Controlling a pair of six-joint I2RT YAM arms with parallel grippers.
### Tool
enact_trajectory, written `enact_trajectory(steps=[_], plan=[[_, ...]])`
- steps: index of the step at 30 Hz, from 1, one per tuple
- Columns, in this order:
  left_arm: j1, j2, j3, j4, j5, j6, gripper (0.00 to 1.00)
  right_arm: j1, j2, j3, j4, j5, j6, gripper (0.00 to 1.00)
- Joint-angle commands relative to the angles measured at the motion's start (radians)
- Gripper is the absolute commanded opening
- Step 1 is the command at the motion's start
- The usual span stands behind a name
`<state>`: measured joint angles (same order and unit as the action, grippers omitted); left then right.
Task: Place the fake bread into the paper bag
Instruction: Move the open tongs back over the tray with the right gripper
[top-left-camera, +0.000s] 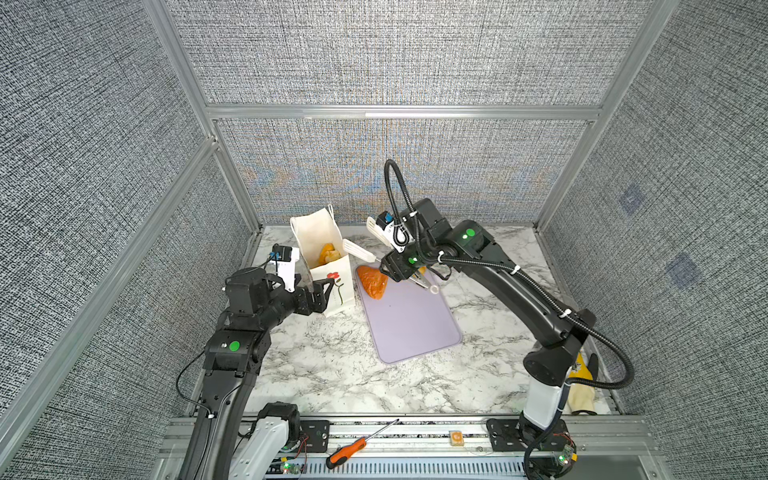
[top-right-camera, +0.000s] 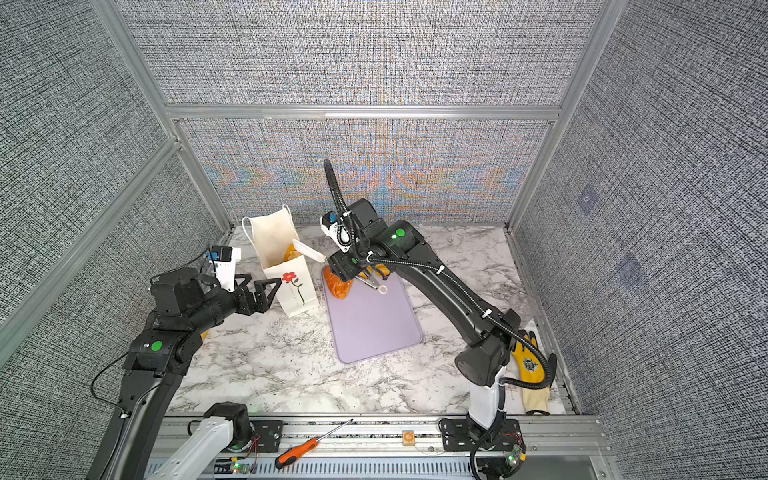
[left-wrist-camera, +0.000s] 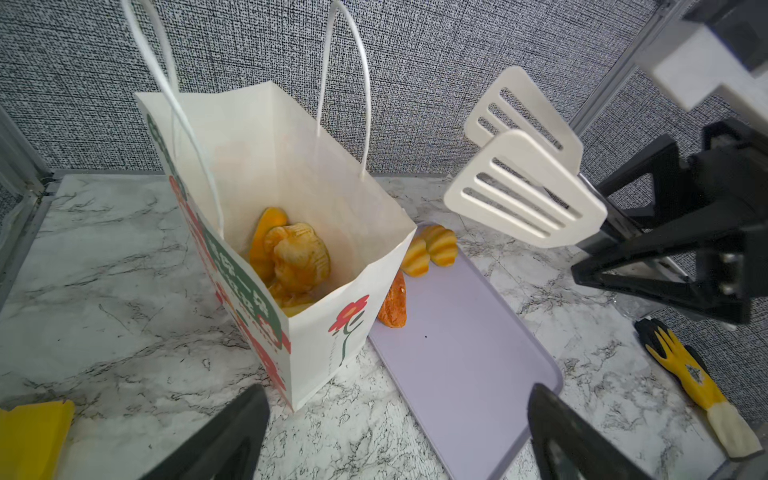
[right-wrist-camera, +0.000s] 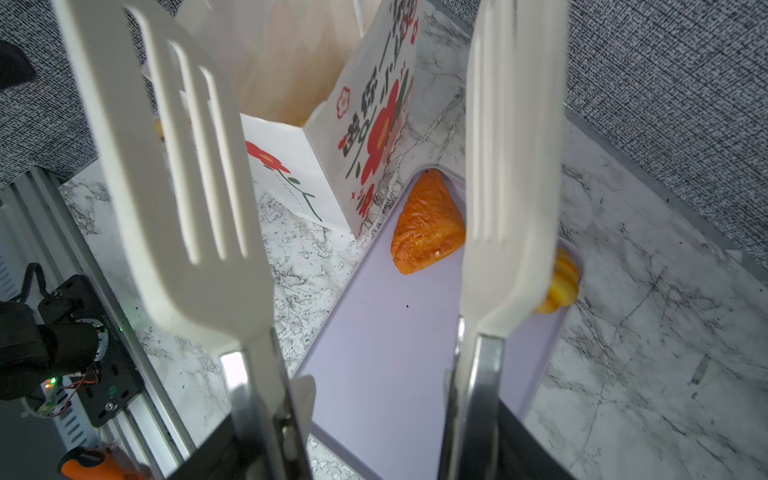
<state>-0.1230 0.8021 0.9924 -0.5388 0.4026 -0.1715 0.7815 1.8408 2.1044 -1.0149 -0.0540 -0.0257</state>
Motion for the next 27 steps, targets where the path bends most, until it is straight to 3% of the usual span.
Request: enact_trajectory(steps=[1,14,27], plan=[[-0.024,0.003,-0.008,0.042,0.018,-0.024,0.98,-0.02,-0.044,-0.064,0.028,0.047,0.005,0.67],[-0.257,0.077,-0.05,0.13,-0.105,-0.076,0.97,-0.149,-0.177,-0.366,0.067,0.125,0.029,0.65],[-0.373,0.137,-0.089,0.216,-0.146,-0.115,0.98,-0.241,-0.21,-0.526,0.064,0.132,0.034,0.63]])
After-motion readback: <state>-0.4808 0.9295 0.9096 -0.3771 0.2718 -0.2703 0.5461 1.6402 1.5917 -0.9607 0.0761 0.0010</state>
